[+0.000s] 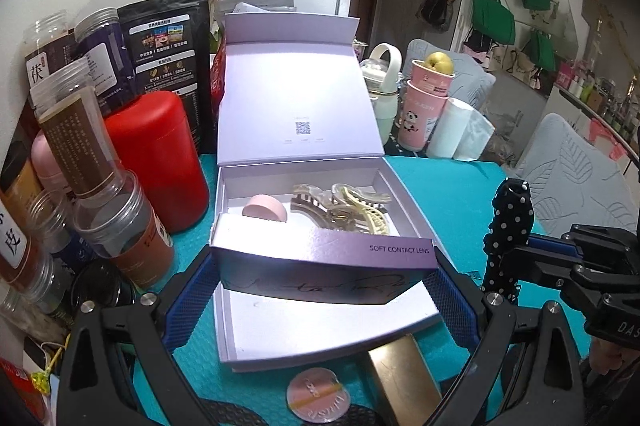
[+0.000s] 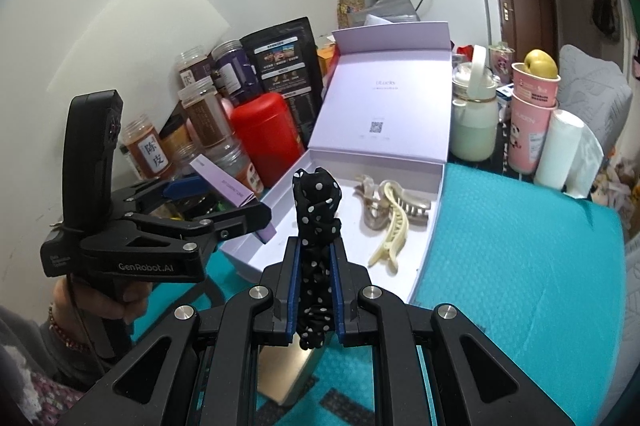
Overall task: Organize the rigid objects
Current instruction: 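Lift the lens box and scrunchie and carry both toward the gift box, then lower the lens box into the gift box with the left gripper while the right holds the scrunchie above it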
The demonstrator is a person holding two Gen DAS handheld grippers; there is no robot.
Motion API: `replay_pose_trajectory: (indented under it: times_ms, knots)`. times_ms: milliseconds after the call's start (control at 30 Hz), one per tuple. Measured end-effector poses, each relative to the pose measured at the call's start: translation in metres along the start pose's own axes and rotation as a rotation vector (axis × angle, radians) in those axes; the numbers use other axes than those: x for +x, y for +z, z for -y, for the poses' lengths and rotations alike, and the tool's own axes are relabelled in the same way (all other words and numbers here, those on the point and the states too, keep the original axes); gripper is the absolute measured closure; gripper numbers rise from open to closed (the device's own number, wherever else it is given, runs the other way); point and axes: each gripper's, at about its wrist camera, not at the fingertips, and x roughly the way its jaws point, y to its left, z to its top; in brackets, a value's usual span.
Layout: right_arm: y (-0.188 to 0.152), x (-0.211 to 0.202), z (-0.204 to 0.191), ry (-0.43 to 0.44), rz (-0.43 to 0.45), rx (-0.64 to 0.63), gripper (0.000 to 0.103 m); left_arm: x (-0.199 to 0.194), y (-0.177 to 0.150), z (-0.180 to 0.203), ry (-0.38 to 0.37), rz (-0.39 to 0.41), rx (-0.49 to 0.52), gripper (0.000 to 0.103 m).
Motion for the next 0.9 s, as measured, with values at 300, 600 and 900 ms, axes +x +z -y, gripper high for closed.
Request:
replay_pose_trajectory:
  times_ms: [300,600,900]
  knots:
    - [0.003,0.03,0.015,0.032,-0.023,0.016,0.089,0.032,0.004,-0.008,0.024,-0.049,0.003,0.003]
    - [0.002,0.054,0.031,-0.001,-0.05,0.028,0.089,0.065,0.005,-0.005,0.002,-0.112,0.025,0.003]
    - [0.002,0.067,0.049,0.006,-0.06,0.064,0.089,0.089,0.004,-0.004,0.008,-0.157,0.023,0.003]
